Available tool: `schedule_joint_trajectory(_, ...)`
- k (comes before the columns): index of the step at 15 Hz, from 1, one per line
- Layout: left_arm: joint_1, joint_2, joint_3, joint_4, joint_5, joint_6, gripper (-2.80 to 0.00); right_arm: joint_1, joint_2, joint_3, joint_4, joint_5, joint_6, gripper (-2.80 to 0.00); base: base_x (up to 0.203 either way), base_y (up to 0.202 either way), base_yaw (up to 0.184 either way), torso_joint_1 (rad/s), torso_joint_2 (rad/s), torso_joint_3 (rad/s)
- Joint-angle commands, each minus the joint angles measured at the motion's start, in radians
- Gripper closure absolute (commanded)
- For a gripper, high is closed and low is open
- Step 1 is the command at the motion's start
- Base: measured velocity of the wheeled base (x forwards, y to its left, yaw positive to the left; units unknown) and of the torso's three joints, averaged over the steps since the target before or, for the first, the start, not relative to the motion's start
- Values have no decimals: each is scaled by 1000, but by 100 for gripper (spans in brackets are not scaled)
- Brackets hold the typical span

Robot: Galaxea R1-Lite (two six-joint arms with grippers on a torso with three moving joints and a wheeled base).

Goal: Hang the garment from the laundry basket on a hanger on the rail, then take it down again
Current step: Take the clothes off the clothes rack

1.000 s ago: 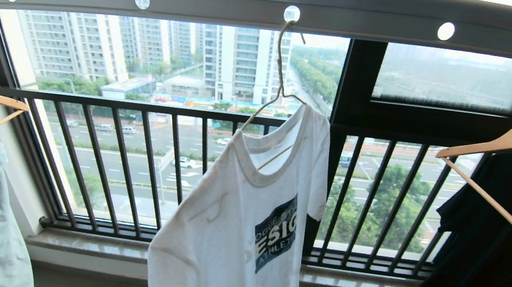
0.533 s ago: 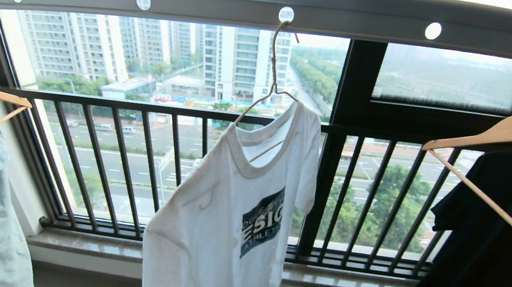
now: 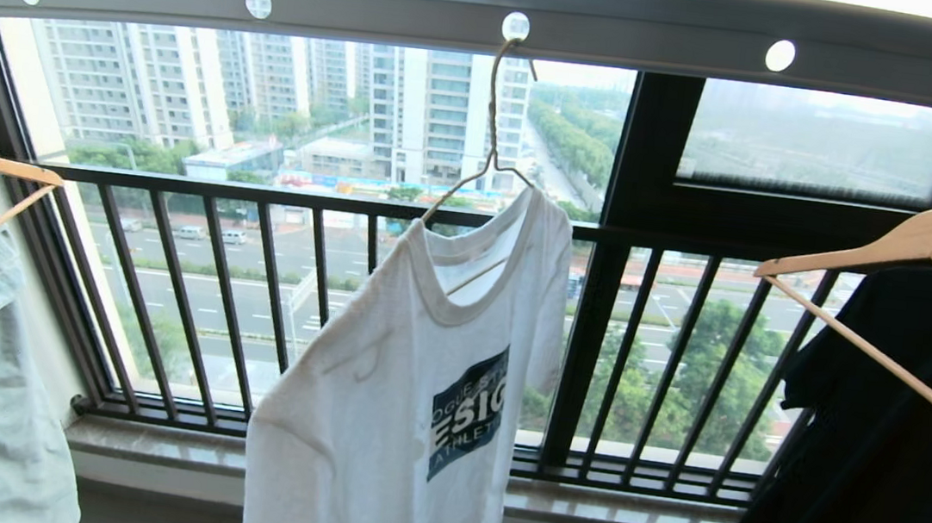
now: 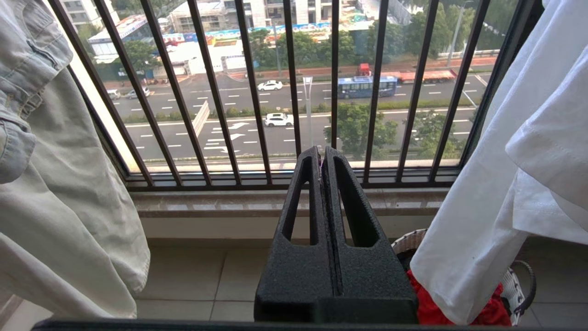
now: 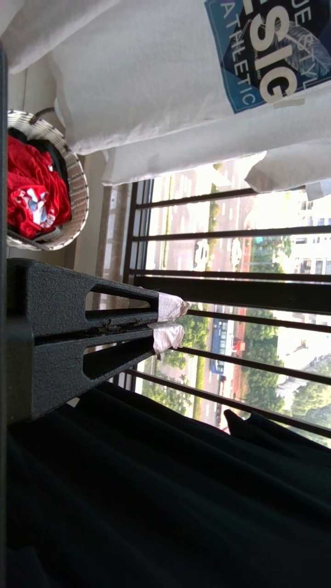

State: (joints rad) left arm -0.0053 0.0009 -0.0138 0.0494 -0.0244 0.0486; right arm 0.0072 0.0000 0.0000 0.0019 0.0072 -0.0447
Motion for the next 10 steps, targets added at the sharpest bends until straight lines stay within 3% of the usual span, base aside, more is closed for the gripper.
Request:
schedule_joint_trajectory(1, 0, -1, 0, 1, 0, -5, 0, 0, 0, 0, 0, 0, 0, 0, 0, 0, 0, 0, 0, 0)
schedule_joint_trajectory(10, 1, -1, 0, 1, 0, -4, 0, 0, 0, 0, 0, 0, 0, 0, 0, 0, 0, 0, 0, 0)
